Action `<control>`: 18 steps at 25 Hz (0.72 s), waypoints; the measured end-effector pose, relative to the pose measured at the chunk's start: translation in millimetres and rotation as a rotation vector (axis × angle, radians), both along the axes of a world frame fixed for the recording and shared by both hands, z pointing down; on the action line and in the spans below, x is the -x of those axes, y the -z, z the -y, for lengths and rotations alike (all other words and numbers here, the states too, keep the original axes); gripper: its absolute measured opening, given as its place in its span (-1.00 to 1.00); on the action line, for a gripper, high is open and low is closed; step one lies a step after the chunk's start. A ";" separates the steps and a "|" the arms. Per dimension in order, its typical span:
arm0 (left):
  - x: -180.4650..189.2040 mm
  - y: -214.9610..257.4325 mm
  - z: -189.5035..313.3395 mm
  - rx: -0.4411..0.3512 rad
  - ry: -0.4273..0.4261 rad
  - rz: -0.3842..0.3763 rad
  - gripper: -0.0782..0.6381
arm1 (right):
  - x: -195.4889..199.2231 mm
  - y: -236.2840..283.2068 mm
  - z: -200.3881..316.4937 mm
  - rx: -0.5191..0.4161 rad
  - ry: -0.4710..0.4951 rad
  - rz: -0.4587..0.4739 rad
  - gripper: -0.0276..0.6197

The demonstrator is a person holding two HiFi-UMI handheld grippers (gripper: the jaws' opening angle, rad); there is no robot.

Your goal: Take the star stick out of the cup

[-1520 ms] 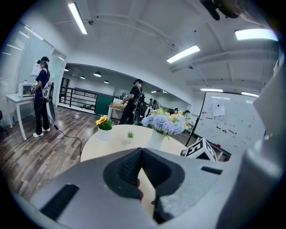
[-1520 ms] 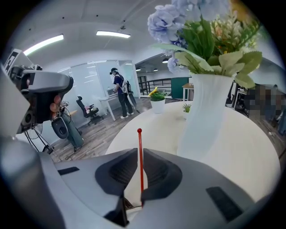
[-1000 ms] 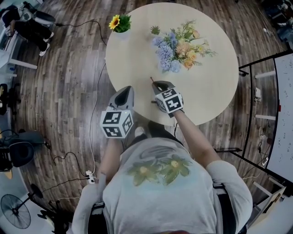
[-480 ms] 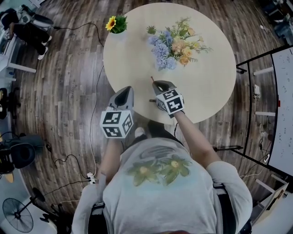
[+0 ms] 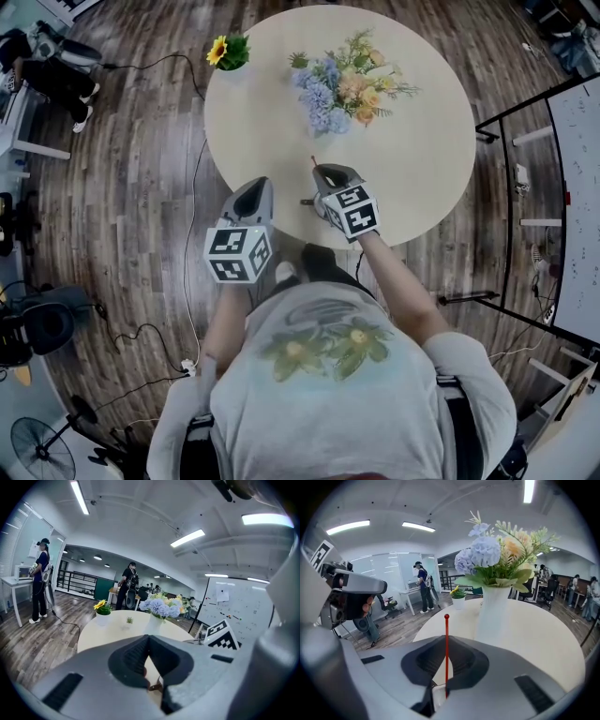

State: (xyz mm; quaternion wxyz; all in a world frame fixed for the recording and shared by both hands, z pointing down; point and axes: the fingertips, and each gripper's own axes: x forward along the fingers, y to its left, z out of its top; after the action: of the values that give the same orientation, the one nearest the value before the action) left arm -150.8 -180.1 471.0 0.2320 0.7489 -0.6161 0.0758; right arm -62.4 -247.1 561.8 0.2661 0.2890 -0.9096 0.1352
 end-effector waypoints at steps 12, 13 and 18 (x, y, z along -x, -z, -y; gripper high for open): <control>-18.8 3.1 -6.2 -0.011 -0.041 -0.002 -0.77 | -28.3 18.7 -11.0 -0.044 -0.059 0.026 -0.83; -20.6 3.1 -6.5 -0.011 -0.044 -0.002 -0.77 | -31.0 19.6 -11.7 -0.047 -0.064 0.028 -0.83; -29.9 3.3 -6.2 -0.013 -0.068 -0.003 -0.77 | -41.1 26.4 -14.0 -0.063 -0.084 0.047 -0.84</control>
State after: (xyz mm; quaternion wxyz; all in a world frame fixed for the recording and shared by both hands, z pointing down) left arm -120.8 -173.9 467.7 0.2253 0.7710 -0.5905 0.0782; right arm -21.3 -233.0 535.5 0.2295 0.3317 -0.9065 0.1244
